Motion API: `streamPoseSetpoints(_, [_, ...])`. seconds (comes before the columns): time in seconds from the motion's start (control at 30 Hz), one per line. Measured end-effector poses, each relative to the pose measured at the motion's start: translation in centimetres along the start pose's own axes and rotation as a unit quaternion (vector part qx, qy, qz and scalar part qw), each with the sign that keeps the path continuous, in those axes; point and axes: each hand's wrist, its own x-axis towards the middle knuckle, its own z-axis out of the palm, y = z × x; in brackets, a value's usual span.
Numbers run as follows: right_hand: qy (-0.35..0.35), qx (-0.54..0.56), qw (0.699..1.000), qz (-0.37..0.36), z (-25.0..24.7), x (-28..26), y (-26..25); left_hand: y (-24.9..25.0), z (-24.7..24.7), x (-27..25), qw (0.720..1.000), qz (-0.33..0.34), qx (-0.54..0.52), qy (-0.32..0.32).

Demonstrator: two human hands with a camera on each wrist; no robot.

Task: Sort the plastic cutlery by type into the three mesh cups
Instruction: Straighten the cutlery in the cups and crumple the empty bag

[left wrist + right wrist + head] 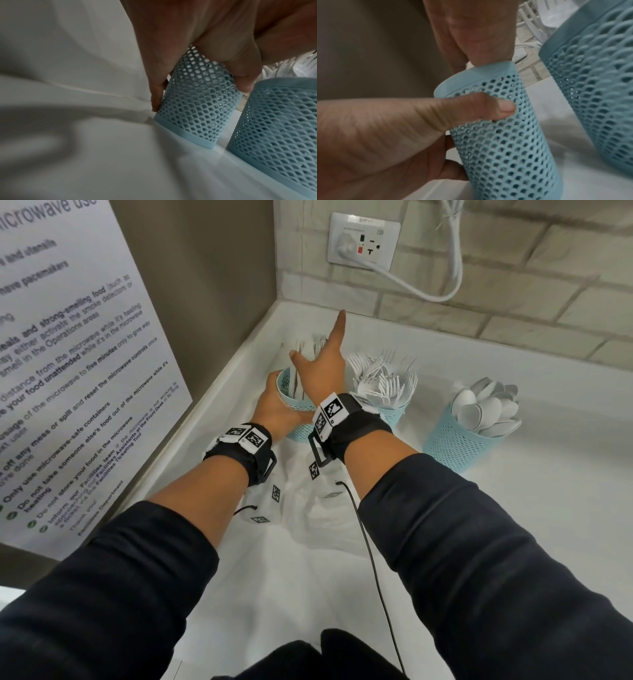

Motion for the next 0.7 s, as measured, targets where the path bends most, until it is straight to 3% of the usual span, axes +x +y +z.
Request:
streamPoseSetpoints(0.3, [-0.033,-0.113,0.993,0.026,0.72,0.76,0.2,-0.36,-0.17,0.58,1.0,-0.001,0.025,-0.009])
streamPoseSetpoints(0.4, [-0.059,-0.143,0.988,-0.017,0.76,0.69,0.04,-0.37,-0.15,0.55,0.999,0.001,0.037,-0.007])
streamPoseSetpoints(0.6, [0.002,0.013,1.0,-0.012,0.08,0.73,0.22,-0.2,-0.16,0.18,1.0,0.001,0.003,-0.009])
streamPoseSetpoints(0.7, [-0.002,0.019,0.999,-0.041,0.16,0.26,0.12,0.1,-0.28,0.2,1.0,-0.008,0.014,-0.012])
